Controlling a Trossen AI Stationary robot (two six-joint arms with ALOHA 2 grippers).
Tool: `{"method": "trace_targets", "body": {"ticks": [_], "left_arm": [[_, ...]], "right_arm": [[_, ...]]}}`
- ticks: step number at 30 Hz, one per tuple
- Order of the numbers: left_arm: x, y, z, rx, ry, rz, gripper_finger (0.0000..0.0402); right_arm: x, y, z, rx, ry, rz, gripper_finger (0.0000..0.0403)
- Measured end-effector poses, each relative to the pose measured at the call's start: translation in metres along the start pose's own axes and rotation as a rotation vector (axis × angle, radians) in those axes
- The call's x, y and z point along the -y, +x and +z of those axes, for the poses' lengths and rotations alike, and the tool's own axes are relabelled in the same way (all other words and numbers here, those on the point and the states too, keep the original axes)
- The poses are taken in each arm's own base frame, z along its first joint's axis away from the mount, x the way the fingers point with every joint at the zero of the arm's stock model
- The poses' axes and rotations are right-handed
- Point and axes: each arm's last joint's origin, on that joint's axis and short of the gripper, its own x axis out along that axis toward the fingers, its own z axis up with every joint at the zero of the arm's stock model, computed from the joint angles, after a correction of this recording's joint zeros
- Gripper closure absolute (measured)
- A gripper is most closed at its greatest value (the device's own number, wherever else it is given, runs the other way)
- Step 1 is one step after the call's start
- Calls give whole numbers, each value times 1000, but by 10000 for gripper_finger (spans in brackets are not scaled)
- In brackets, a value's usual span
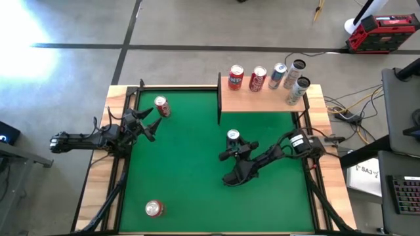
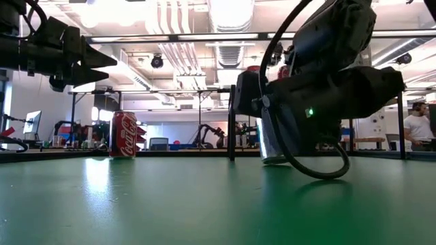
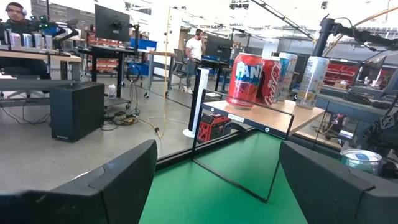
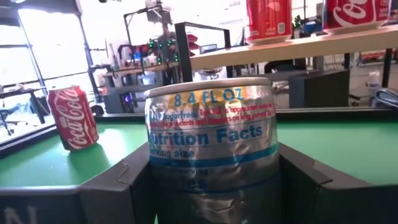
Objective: Place canned beverage on shelf
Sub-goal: Put the blue soda can on the shelf aligned with the other blue soda can
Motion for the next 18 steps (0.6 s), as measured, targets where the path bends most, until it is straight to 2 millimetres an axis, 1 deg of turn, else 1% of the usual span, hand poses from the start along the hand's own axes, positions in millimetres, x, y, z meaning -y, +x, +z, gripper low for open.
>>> {"method": "trace_targets", "body": {"ticks": [6, 11, 15, 16, 18], "left_arm": [[0, 0, 0, 0, 0, 0, 78], [0, 0, 0, 0, 0, 0, 78], [0, 0, 0, 0, 0, 0, 78], [0, 0, 0, 0, 0, 0, 78], [0, 0, 0, 0, 0, 0, 78]], "right_arm": [[-1, -3, 5, -18, -22, -1, 185], [-2, -12, 6, -30, -78, 24, 185], [-2, -20, 7, -35, -89, 44, 185], [-2, -20, 7, -36, -91, 46, 179], [-2, -22, 7, -37, -91, 49, 152]]}}
